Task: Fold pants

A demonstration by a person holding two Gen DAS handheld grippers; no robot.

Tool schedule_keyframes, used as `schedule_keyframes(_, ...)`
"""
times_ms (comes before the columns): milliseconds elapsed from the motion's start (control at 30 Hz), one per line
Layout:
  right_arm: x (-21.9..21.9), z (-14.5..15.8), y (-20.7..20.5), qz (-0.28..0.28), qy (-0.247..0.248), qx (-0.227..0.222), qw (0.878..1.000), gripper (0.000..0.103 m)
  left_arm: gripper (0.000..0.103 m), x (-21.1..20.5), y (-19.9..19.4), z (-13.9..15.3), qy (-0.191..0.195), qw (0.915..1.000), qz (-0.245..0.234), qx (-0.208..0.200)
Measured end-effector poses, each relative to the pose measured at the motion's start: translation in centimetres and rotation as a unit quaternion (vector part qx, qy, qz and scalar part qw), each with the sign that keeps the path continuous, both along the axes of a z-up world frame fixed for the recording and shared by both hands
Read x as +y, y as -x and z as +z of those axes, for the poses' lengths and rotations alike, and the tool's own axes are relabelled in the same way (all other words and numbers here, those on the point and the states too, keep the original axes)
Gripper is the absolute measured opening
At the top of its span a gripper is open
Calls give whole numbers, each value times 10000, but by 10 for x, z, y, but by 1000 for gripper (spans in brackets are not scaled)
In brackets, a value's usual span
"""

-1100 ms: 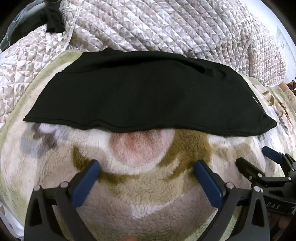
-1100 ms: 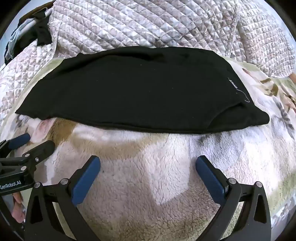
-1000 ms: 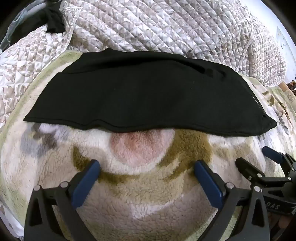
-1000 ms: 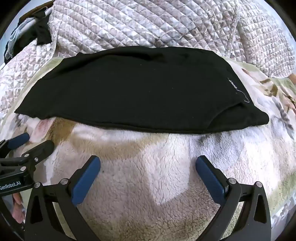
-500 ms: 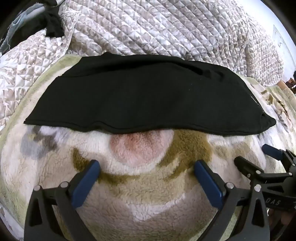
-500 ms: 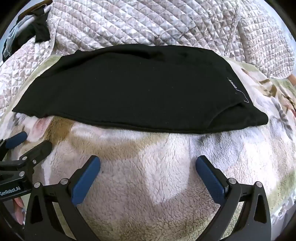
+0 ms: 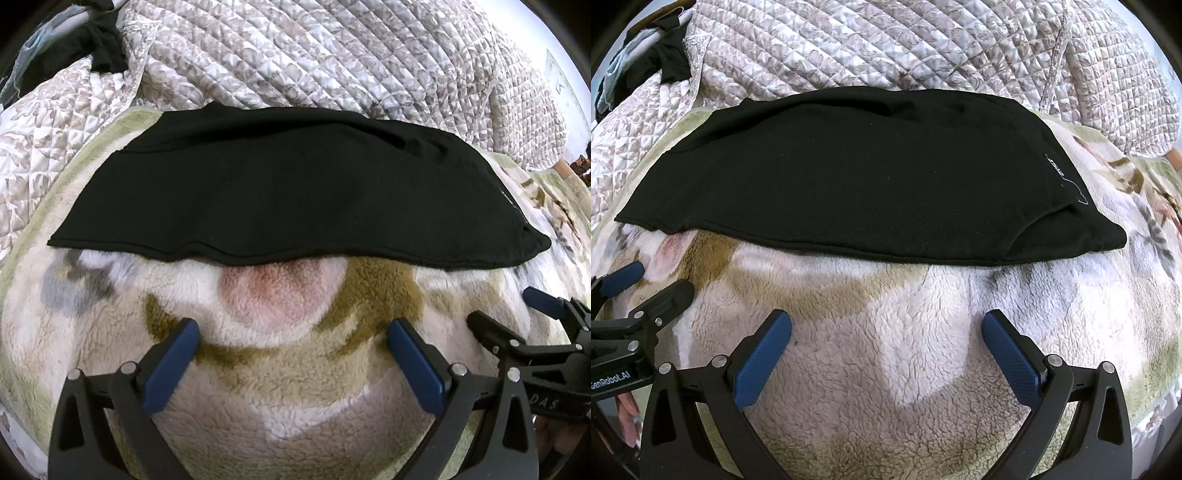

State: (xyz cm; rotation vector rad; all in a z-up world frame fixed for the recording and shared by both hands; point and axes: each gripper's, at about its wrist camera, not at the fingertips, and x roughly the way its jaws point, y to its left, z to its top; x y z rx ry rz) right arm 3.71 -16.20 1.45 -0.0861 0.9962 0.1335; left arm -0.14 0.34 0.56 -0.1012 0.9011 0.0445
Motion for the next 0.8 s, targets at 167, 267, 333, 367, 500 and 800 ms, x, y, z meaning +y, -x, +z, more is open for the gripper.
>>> schedule_keyframes(167, 0, 0, 0, 0, -1, 1, 10000, 103, 103, -1, 1, -2, -12, 10000, -23, -21)
schedule_keyframes(267, 0, 0, 0, 1, 0, 3, 10000, 103, 103, -2, 1, -3, -19, 10000, -22, -23)
schedule_keyframes(333, 0, 0, 0, 2, -1, -1, 10000, 103, 103, -2, 1, -3, -23, 10000, -24, -20)
schedule_keyframes(367, 0, 0, 0, 2, 1, 1, 10000, 103, 103, -2, 1, -4, -21, 10000, -25, -19)
schedule_keyframes(500, 0, 0, 0, 1, 3, -3, 10000, 103, 103, -3, 2, -5, -14, 10000, -28, -19)
schedule_keyframes(800, -1, 0, 0, -4, -15, -4, 10000, 103, 103, -6, 4, -7, -15, 10000, -27, -63)
